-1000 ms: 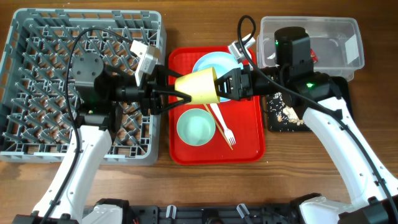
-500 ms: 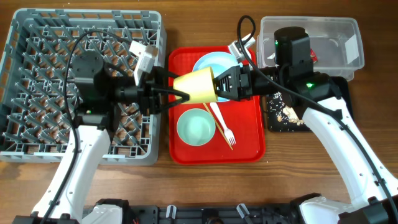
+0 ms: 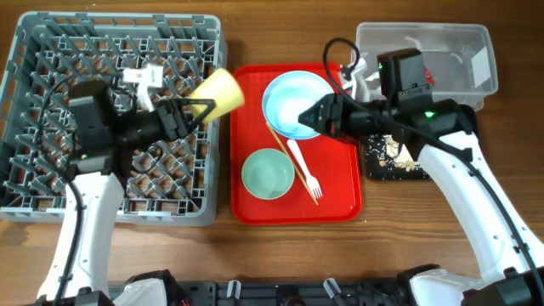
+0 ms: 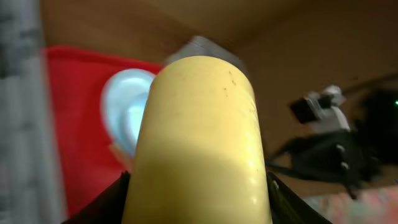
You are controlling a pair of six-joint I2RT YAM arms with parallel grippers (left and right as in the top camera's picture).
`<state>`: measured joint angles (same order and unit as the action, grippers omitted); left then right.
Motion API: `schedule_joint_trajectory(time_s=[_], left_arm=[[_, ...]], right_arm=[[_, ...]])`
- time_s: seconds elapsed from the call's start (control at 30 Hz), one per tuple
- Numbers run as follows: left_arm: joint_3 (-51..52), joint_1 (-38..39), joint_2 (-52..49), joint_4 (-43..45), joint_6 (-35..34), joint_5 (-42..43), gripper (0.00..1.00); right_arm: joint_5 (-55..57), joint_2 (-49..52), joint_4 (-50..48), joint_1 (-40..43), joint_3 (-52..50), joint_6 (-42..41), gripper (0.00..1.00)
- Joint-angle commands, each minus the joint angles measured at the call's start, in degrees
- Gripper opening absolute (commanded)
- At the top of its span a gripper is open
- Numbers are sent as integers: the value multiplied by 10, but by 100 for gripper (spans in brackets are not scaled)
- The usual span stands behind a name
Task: Sort waste into correct bins and load items into the dishwasher rack
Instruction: 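Place the yellow cup into the dish rack with the left gripper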
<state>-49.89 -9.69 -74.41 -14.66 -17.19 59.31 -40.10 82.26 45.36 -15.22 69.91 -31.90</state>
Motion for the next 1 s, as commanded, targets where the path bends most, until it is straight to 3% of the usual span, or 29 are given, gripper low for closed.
schedule_joint_trajectory(time_s=[0.0, 0.1, 0.17, 0.37, 0.53, 0.77, 0.87, 0.97], left_arm=[[-18, -22, 35, -88, 57, -149, 4], [-64, -24, 70, -215, 111, -275, 4], [-116, -24, 87, -325, 110, -404, 4], [-168, -24, 88, -452, 108, -563, 4], [-168, -24, 60, -495, 108, -633, 4], [-168, -24, -11, -504, 108, -637, 4], [-168, -24, -46, -505, 108, -637, 9], [-168, -24, -81, -500, 108, -637, 23]], right_arm=[[169, -14, 63, 13, 21, 65, 56], [275, -17, 165, 26, 71, 112, 59], [332, -18, 226, 30, 108, 140, 62], [341, -20, 246, 30, 115, 141, 65], [341, -20, 247, 30, 115, 137, 65], [341, -20, 257, 30, 115, 138, 65], [341, -20, 257, 30, 114, 137, 65], [341, -20, 257, 30, 114, 138, 65]])
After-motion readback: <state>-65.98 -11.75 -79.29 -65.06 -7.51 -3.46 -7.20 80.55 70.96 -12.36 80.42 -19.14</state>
